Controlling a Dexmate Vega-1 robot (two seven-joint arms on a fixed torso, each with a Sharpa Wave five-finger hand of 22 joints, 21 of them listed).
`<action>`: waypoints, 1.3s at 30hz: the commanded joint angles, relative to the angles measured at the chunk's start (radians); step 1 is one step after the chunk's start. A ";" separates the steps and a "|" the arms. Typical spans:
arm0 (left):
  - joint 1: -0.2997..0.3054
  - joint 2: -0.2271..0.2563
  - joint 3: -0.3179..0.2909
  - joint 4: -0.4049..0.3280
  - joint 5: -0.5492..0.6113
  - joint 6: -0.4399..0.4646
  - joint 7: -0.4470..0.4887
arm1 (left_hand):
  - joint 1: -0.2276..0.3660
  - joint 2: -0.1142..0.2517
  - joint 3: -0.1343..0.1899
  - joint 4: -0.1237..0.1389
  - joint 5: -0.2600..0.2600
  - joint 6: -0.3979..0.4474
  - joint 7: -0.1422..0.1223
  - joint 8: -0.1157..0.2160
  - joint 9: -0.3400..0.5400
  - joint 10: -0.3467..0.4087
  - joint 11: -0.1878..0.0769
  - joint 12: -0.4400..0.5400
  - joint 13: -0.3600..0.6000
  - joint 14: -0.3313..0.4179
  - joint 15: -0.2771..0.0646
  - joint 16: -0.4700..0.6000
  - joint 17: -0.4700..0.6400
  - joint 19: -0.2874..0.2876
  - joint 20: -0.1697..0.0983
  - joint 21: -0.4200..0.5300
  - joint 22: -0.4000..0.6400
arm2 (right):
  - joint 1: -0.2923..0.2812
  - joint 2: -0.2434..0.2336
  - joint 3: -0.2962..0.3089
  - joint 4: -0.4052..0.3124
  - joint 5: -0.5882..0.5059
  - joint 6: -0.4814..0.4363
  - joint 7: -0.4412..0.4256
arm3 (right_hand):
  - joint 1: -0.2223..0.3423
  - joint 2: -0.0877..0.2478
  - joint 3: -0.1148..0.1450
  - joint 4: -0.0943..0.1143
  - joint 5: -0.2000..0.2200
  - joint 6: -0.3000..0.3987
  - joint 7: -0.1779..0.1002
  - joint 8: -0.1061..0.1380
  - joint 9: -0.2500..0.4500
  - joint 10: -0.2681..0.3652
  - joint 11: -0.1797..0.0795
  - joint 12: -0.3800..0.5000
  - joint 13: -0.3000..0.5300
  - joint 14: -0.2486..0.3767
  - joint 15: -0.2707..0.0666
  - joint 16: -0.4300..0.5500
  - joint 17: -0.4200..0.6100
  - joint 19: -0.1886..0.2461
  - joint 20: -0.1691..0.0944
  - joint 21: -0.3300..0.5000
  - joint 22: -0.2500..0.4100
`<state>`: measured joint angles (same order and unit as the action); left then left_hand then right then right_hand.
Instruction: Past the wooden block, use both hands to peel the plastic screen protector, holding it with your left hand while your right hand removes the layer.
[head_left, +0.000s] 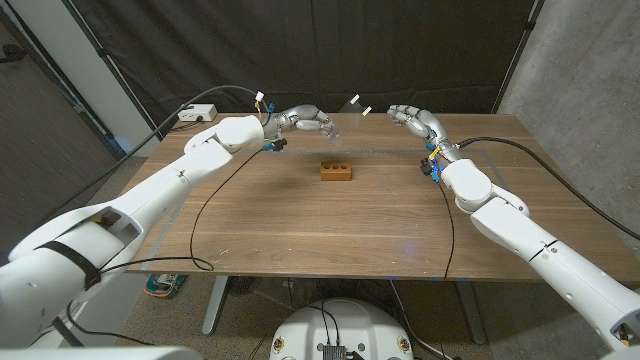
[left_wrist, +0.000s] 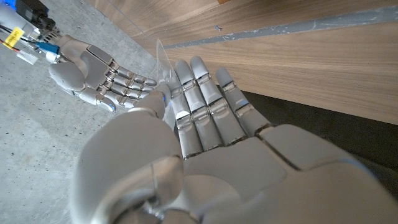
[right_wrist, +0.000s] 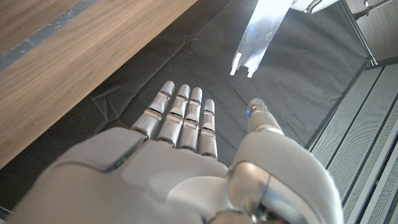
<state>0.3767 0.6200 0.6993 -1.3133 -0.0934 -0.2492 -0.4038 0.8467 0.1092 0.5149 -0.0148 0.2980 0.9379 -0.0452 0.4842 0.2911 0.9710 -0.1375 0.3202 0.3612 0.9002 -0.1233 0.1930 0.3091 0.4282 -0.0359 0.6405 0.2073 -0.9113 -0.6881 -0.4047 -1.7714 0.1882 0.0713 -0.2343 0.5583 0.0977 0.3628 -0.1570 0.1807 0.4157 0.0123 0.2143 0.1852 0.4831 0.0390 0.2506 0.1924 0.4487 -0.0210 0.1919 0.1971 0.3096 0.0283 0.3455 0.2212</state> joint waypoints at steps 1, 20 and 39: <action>-0.044 -0.026 0.020 0.075 -0.021 -0.070 -0.097 | 0.002 -0.010 -0.002 0.003 0.014 0.055 -0.053 0.004 0.005 -0.037 -0.039 0.009 0.008 -0.017 -0.098 -0.005 0.002 -0.007 -0.002 0.004 0.004 | 0.035 0.008 -0.019 0.032 -0.020 -0.006 0.002 | -0.005 0.005 -0.005 0.011 -0.002 0.012 -0.001 0.002 0.005 0.013 -0.003 0.004 0.003 0.003 -0.001 0.005 0.005 -0.004 0.003 0.007 0.002; -0.021 -0.015 0.002 0.043 0.005 -0.106 -0.055 | 0.004 -0.016 -0.010 0.009 0.051 0.063 -0.056 0.018 0.015 -0.035 -0.044 0.019 0.023 -0.035 -0.101 0.000 0.004 -0.010 -0.009 0.013 0.003 | 0.093 0.017 -0.058 0.064 -0.044 -0.075 0.019 | -0.016 0.002 -0.023 0.025 -0.004 0.014 0.005 -0.003 0.006 0.029 0.000 0.004 0.007 0.034 -0.006 0.018 0.010 0.003 0.005 0.019 0.006; -0.007 -0.010 -0.011 0.030 0.006 -0.141 -0.044 | 0.016 -0.036 -0.017 0.006 0.096 0.087 -0.085 0.032 0.019 -0.039 -0.060 0.022 0.035 -0.047 -0.102 0.003 0.003 -0.024 -0.018 0.016 -0.001 | 0.135 0.035 -0.081 0.139 0.024 -0.058 0.091 | -0.109 -0.009 -0.073 0.078 -0.005 0.015 0.026 -0.008 0.006 0.043 0.022 0.005 0.011 0.089 0.001 0.038 0.022 0.005 0.008 0.034 0.012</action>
<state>0.3665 0.6103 0.6928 -1.2789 -0.0867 -0.3717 -0.4453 0.8531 0.0762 0.5001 -0.0099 0.3876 0.9886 -0.0950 0.5112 0.3044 0.9627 -0.1542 0.3368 0.3923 0.8606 -0.1090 0.1921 0.3088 0.4082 -0.0451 0.6490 0.2042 -0.8082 -0.6690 -0.4678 -1.6940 0.1749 -0.0284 -0.1936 0.4643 0.0833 0.2923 -0.0866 0.1730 0.4254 0.0327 0.2101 0.1885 0.5183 0.0597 0.2545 0.1984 0.5215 -0.0186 0.2191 0.2150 0.3099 0.0285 0.3747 0.2304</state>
